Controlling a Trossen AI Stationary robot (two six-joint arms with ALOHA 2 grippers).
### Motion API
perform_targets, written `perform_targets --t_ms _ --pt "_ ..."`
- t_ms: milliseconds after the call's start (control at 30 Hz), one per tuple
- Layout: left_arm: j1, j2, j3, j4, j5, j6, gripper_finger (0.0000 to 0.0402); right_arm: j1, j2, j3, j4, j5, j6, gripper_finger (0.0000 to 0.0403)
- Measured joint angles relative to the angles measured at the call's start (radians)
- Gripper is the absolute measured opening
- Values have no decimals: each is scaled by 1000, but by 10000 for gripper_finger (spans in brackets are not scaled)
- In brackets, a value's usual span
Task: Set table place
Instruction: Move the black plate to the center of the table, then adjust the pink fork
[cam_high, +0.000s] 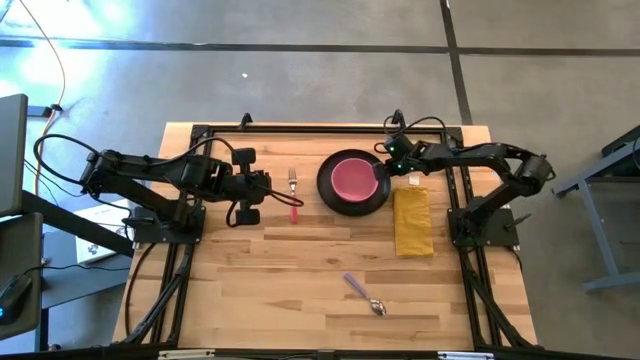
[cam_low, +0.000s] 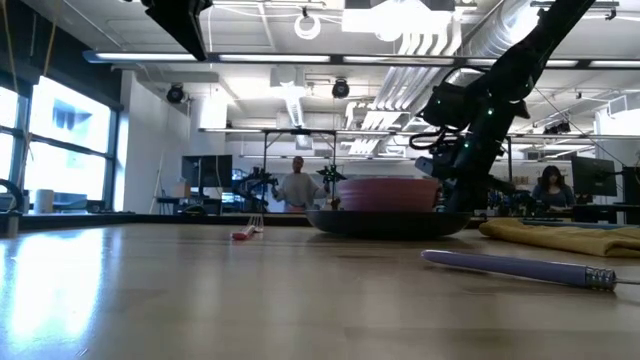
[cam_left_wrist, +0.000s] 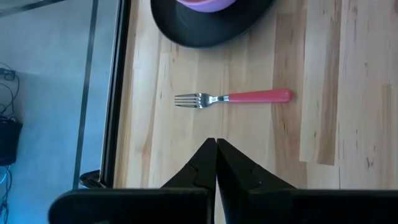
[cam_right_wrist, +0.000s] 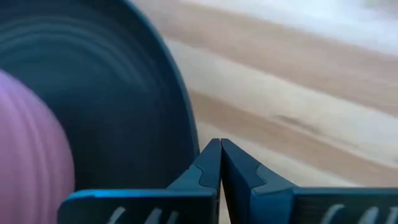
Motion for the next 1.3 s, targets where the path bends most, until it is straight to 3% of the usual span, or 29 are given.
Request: perform_targets --t_ms 767,1000,1167,1300 --pt "0 0 0 0 1 1 0 247 -7 20 -26 -26 153 0" --pt "0 0 0 -2 1 0 0 202 -49 235 -184 98 -35 0" --pt "0 0 -14 9 -11 -11 0 108 -41 434 -240 109 -212 0" --pt "0 2 -81 15 -10 -67 0 72 -42 519 -277 105 -273 0"
